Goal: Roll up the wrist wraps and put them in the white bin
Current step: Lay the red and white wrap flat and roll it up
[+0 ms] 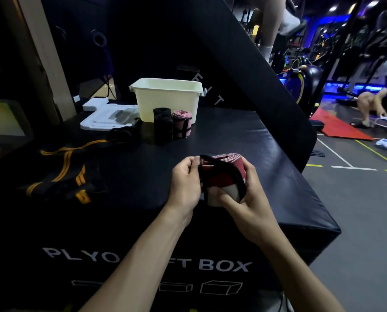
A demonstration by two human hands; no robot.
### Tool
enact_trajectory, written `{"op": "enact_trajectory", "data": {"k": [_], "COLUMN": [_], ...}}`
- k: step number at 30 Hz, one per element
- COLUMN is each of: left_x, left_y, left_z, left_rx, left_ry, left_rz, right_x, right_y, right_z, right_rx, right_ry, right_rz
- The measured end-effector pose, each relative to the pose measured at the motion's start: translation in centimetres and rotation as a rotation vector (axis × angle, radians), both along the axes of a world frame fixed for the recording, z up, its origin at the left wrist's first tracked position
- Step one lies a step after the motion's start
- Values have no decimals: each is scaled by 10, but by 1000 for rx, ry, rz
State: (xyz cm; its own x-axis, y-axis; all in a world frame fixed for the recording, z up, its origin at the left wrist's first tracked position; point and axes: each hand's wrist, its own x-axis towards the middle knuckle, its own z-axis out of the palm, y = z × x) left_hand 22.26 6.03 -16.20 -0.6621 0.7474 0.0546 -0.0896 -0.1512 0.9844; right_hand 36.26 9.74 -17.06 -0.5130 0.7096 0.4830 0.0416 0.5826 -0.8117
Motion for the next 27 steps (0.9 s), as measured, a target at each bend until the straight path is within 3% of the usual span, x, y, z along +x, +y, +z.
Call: {"op": "enact_trajectory", "data": {"k": [10, 21, 27], "left_x": [-3, -1, -6], "left_y": [3, -6, -8], "left_z": [-8, -3, -4], "left_rx": [22, 47, 24], "left_ry": [87, -22, 175], "left_rz": [136, -6, 15], "right_x": [0, 1, -5], "right_y": [-2, -3, -7], "right_z": [3, 2, 0], "right_rx": [-118, -177, -185], "right_ry": [54, 100, 121], "right_rz": [55, 29, -88]}}
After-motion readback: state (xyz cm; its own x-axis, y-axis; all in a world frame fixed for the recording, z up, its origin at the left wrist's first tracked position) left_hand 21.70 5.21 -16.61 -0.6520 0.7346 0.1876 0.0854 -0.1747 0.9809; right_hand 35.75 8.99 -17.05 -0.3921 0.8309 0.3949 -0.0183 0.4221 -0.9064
